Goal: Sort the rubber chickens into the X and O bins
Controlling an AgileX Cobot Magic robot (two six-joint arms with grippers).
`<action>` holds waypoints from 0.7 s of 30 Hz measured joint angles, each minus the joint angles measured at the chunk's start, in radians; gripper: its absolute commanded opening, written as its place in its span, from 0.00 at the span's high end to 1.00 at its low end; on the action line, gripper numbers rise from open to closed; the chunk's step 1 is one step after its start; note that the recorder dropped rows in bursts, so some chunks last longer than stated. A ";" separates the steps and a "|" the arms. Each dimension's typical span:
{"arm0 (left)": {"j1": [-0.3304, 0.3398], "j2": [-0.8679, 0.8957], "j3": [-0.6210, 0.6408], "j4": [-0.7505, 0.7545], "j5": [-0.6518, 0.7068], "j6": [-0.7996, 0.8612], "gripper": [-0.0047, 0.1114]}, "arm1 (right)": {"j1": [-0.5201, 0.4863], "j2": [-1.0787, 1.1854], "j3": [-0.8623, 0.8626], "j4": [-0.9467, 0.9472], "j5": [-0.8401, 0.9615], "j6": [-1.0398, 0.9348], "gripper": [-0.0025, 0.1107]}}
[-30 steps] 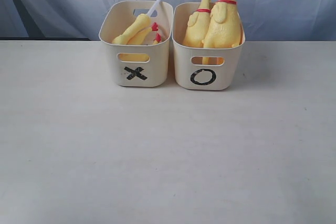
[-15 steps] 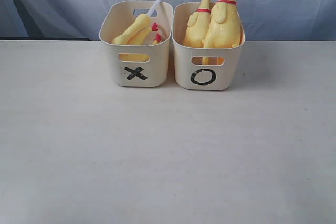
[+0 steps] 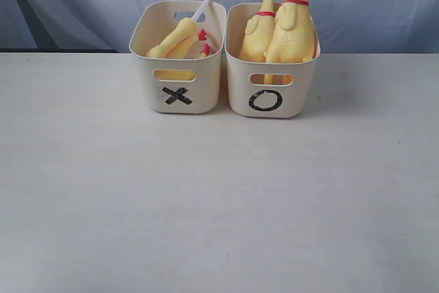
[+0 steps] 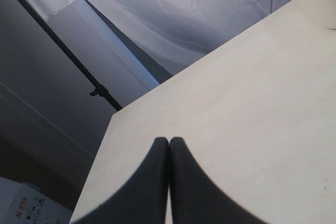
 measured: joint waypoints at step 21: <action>0.000 0.000 0.000 0.000 0.000 0.000 0.96 | 0.000 0.000 0.000 0.105 0.002 0.000 0.99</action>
